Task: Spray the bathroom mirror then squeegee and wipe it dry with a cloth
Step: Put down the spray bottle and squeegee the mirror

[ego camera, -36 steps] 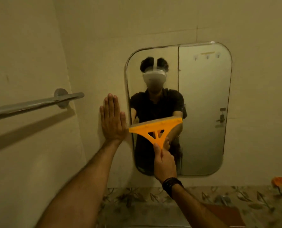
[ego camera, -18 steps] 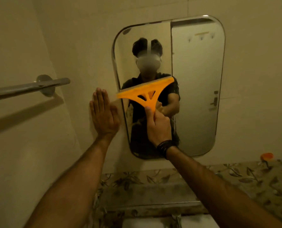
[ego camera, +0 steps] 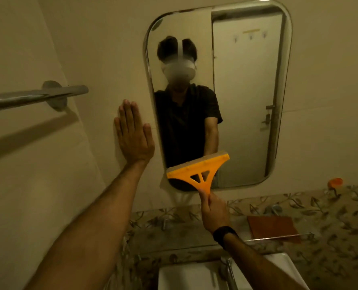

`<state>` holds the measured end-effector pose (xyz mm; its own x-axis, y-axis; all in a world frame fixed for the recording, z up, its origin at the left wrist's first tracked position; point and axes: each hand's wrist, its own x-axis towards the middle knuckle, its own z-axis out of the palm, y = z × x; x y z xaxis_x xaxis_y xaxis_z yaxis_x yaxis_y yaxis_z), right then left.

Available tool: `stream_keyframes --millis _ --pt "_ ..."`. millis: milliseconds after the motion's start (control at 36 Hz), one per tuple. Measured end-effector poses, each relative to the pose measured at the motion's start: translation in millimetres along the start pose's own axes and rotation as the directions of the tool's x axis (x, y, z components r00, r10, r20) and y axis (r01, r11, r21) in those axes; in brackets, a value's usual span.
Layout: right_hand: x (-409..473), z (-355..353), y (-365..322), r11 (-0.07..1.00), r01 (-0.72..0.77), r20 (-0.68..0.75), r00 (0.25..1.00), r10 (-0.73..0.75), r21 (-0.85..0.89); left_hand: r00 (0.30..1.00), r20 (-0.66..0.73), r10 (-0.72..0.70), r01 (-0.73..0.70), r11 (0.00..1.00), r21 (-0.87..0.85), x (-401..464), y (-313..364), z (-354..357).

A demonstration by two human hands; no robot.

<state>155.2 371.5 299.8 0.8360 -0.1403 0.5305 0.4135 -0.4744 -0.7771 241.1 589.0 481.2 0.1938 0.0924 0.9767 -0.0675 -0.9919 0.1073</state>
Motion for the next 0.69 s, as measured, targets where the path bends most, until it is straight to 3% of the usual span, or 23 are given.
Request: stream_keyframes --millis 250,389,528,694 --pt "-14 -10 -13 0.999 -0.019 -0.031 0.999 0.02 0.037 1.0 0.014 0.012 -0.012 1.0 0.004 0 0 0" --pt "33 -31 -71 0.976 0.115 -0.13 0.987 -0.092 0.183 1.0 0.011 0.009 -0.009 1.0 0.029 -1 1 -2" --pt "96 -42 -110 0.983 0.176 -0.149 0.975 -0.166 0.058 1.0 0.004 0.017 -0.017 0.999 0.042 -2 -1 -2" --pt "81 -26 -75 0.987 0.16 -0.147 0.977 -0.154 0.031 1.0 0.0 0.016 -0.016 0.999 0.038 -2 -1 0"
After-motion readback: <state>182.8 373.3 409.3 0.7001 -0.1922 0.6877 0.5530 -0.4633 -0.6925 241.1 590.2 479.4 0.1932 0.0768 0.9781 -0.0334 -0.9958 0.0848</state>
